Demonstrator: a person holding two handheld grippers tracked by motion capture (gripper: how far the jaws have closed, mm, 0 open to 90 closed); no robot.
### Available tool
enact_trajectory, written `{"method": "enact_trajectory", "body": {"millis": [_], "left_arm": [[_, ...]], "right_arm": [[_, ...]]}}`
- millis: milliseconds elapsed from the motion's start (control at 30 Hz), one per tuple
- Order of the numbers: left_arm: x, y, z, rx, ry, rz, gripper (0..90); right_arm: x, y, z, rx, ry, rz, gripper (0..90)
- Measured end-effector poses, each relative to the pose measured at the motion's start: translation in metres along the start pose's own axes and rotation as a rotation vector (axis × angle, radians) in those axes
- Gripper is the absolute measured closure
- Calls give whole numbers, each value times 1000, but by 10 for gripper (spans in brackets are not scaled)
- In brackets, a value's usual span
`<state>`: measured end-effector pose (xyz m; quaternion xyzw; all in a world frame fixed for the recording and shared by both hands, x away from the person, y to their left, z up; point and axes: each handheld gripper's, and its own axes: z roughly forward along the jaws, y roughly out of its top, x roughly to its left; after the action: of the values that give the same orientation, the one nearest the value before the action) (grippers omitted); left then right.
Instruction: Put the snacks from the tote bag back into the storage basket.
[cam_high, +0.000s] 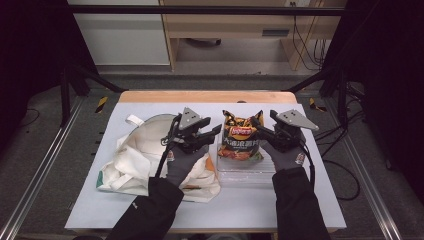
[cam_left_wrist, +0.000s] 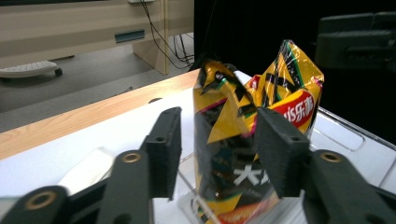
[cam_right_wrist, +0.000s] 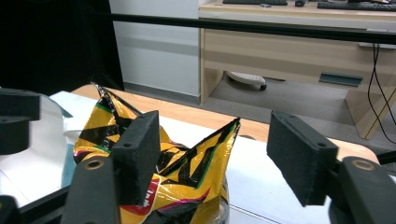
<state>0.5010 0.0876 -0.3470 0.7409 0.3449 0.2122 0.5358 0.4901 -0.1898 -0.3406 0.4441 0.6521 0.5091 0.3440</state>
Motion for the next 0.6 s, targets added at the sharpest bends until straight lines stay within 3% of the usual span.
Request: {"method": "enact_trajectory", "body": {"millis": [267,367,600], "left_arm": [[22,-14,-34,1,18,20,425],[32,-23,-48,9,25,9,407],[53,-43,-78,41,85,16,380]], "right_arm": [[-3,2,-15,5,5,17,308],[-3,2,-19,16,5,14,294],[-1,-6,-25,49,-7,-18,255]]}}
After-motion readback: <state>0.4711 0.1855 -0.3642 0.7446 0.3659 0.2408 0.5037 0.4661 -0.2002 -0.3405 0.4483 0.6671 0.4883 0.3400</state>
